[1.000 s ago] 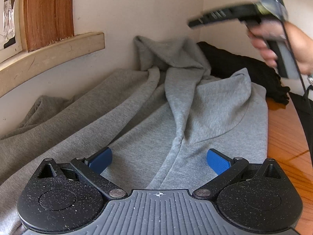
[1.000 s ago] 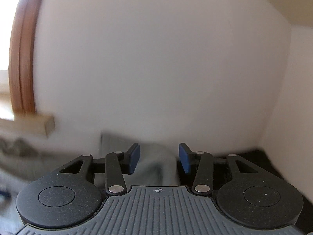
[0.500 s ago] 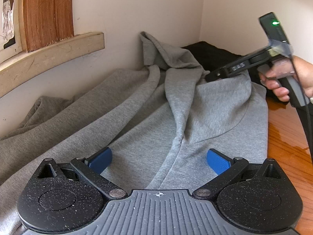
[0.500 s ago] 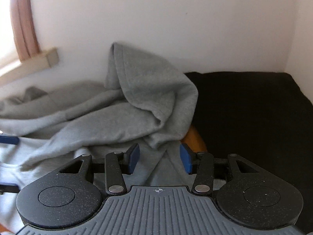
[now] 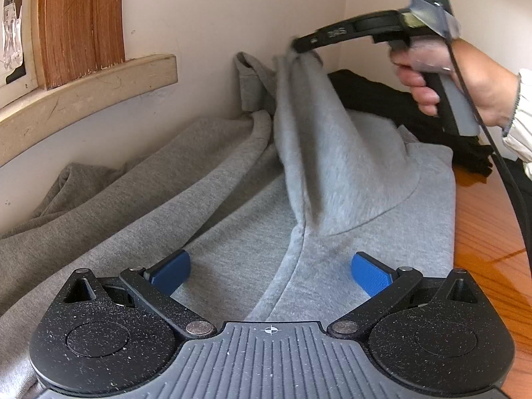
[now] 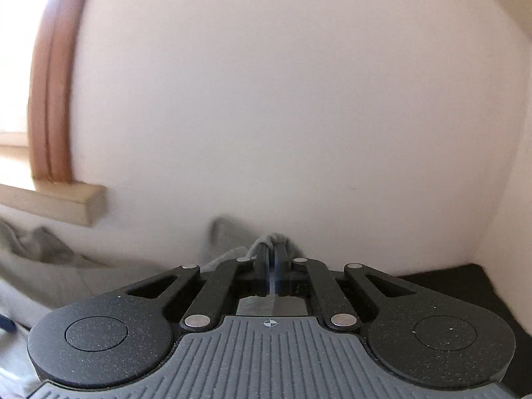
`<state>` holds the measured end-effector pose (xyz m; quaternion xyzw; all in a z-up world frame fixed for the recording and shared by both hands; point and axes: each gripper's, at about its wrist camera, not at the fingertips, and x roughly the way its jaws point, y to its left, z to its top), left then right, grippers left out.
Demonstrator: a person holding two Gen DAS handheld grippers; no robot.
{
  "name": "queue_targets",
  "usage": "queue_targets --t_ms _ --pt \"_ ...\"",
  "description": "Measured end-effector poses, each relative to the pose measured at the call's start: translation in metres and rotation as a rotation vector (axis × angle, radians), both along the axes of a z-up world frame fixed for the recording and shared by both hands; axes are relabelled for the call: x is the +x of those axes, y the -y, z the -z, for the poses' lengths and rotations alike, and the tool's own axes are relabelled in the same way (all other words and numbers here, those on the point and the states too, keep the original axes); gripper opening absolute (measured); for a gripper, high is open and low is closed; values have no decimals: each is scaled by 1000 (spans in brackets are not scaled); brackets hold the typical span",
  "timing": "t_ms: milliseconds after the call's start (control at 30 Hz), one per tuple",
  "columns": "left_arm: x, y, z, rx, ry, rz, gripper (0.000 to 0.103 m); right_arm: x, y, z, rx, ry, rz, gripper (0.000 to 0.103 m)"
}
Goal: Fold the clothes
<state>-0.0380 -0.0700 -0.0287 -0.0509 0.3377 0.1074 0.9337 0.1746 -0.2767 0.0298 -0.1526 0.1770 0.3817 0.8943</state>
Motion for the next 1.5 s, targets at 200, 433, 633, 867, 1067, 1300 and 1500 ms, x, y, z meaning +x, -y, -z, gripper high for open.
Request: queue_targets --t_ms 200,433,633,867,1067,1300,1500 --pt "0 -1 0 0 0 0 103 -1 23 3 -29 -60 39 27" --pt "-1 -3 -1 6 -2 0 103 -21 102 31 -65 -155 95 30" --pt "-3 -3 -2 5 3 -5 103 -62 136 62 25 -256 34 30" --pt "-21 -8 -11 12 37 -44 103 -94 144 66 31 -223 23 38" --pt "-44 -12 -23 38 40 -59 103 -106 137 57 74 -201 10 47" --pt "-76 -21 -25 51 12 -84 103 -101 132 68 32 -232 17 47" --pt "-101 -31 -19 35 7 -124 103 -102 134 69 21 -224 6 48"
